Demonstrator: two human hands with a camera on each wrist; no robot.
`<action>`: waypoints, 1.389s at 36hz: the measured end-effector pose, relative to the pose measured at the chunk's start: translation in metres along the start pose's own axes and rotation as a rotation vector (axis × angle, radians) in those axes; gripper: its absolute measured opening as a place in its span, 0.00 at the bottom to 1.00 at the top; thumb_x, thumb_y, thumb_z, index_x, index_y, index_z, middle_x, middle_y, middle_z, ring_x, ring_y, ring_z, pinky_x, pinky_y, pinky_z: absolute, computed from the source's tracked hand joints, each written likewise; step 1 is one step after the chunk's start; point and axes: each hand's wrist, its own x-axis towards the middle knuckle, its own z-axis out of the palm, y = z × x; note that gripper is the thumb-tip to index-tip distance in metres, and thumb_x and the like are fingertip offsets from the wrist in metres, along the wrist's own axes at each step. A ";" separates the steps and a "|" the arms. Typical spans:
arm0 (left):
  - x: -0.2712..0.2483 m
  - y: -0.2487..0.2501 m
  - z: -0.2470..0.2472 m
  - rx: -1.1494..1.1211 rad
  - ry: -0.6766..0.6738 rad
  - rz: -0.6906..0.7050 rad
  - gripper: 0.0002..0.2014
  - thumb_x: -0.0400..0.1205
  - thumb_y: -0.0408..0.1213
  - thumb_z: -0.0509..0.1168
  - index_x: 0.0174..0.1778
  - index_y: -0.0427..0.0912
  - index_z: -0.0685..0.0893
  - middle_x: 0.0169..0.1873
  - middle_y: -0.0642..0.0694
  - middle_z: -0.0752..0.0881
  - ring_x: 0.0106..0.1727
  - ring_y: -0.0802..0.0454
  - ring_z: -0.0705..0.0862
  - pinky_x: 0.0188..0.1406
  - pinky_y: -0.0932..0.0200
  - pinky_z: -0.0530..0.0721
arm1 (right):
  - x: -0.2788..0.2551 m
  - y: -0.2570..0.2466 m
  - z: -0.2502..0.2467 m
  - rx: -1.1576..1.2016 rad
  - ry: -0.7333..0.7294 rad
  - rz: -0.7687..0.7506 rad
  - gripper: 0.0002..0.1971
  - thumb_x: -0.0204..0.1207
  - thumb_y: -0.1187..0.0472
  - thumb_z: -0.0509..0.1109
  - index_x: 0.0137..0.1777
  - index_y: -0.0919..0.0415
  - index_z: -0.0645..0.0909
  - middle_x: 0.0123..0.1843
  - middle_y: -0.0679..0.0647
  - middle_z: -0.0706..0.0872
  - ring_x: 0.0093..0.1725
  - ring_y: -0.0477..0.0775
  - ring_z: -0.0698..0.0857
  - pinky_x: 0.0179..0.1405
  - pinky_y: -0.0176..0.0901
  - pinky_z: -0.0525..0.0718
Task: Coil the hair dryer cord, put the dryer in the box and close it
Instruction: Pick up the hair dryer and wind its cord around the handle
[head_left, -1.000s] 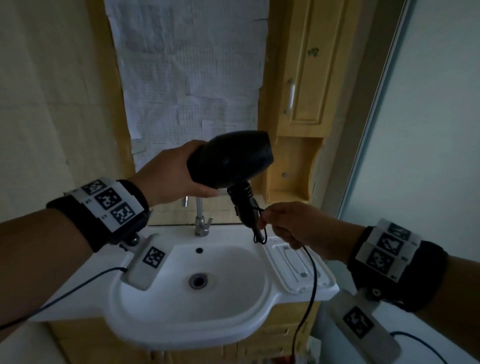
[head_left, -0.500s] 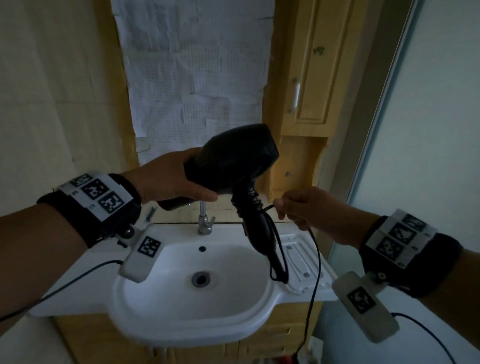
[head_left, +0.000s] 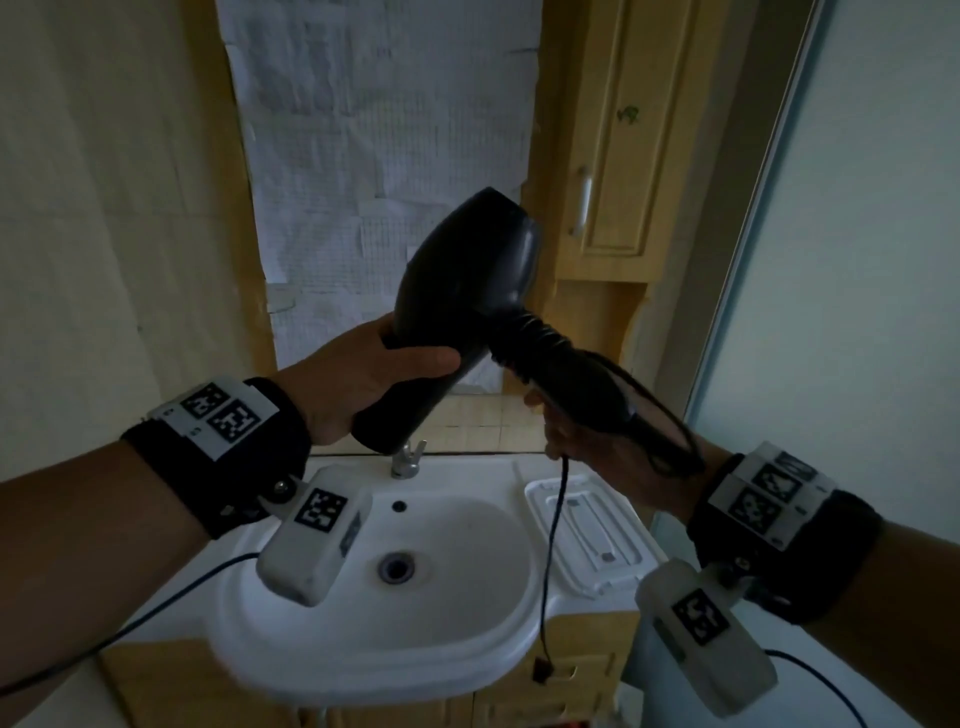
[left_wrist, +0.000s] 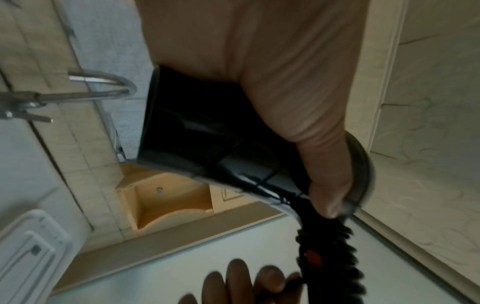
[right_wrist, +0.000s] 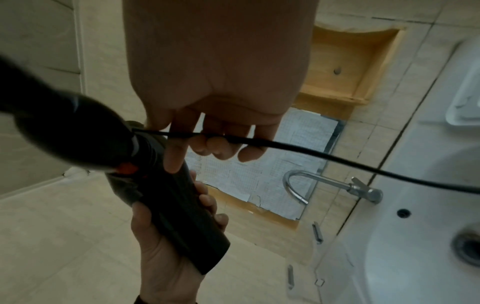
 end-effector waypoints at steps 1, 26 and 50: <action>0.000 0.000 0.003 -0.017 0.012 -0.007 0.44 0.46 0.62 0.83 0.59 0.50 0.85 0.52 0.38 0.90 0.57 0.37 0.86 0.63 0.39 0.83 | 0.000 0.001 0.003 0.016 0.002 -0.027 0.10 0.82 0.57 0.62 0.50 0.60 0.84 0.35 0.53 0.83 0.34 0.48 0.81 0.35 0.42 0.85; 0.016 0.001 0.024 0.435 0.340 0.184 0.31 0.66 0.53 0.79 0.61 0.53 0.74 0.44 0.60 0.81 0.45 0.67 0.79 0.38 0.68 0.73 | -0.002 0.016 0.044 -0.044 0.231 0.163 0.10 0.83 0.65 0.61 0.56 0.57 0.83 0.35 0.55 0.80 0.31 0.50 0.79 0.39 0.47 0.86; 0.008 0.000 -0.010 0.770 0.115 0.178 0.43 0.61 0.53 0.82 0.71 0.60 0.72 0.56 0.61 0.82 0.56 0.60 0.80 0.46 0.72 0.73 | 0.003 0.004 -0.006 -0.809 0.160 0.185 0.17 0.73 0.47 0.73 0.34 0.61 0.84 0.25 0.50 0.74 0.24 0.48 0.69 0.24 0.36 0.69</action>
